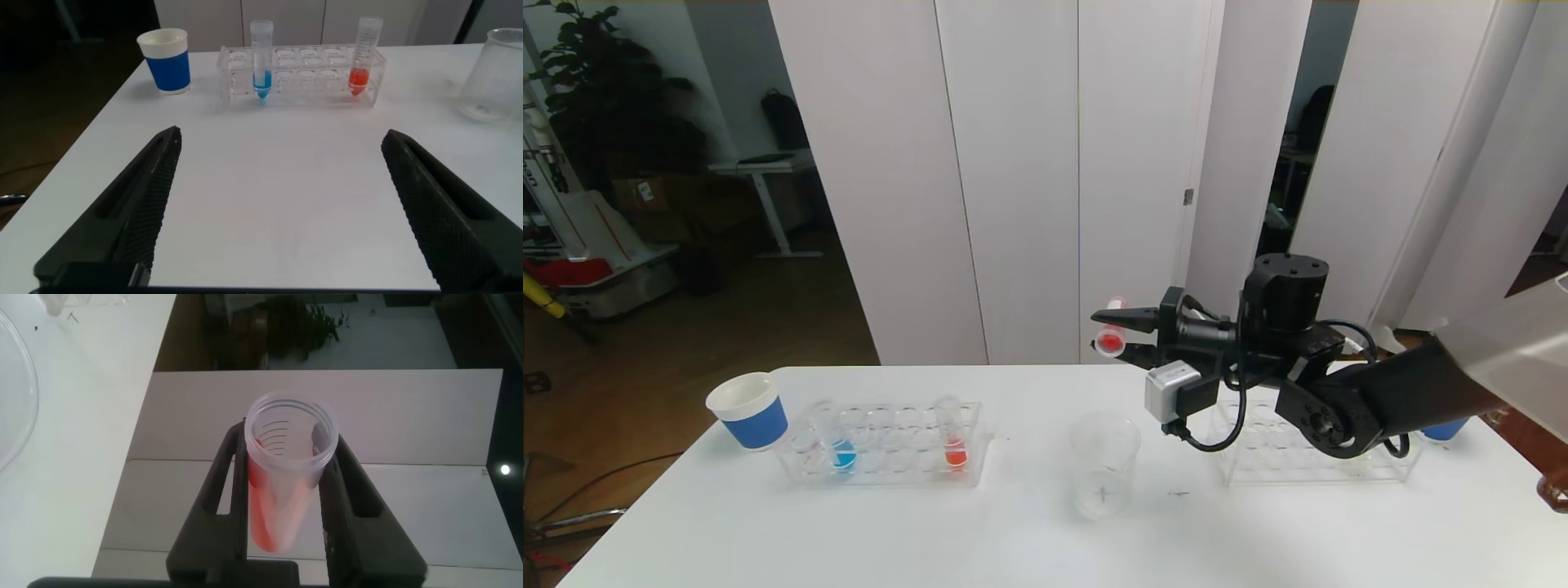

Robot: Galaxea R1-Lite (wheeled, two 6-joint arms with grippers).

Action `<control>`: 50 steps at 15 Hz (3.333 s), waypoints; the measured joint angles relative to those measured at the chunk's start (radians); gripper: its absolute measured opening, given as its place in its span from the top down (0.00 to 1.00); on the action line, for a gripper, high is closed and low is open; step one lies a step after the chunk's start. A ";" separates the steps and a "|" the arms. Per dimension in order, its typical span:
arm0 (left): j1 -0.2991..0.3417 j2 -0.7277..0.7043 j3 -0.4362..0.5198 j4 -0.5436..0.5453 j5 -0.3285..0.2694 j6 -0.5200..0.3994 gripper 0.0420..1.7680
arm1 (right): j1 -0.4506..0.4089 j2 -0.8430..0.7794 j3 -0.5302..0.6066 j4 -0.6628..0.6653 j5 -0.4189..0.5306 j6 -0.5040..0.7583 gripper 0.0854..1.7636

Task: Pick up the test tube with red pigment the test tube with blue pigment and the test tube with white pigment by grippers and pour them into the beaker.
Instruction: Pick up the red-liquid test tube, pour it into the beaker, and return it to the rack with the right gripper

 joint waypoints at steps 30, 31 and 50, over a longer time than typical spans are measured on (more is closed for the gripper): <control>0.000 0.000 0.000 0.000 0.000 0.000 0.01 | -0.002 0.021 -0.047 -0.002 0.000 -0.169 0.71; 0.000 0.000 0.000 0.000 0.000 0.000 0.01 | -0.001 0.021 -0.048 -0.003 0.000 -0.171 0.71; 0.000 0.000 0.000 0.000 0.000 0.000 0.01 | 0.007 -0.073 -0.044 0.005 -0.001 -0.198 0.71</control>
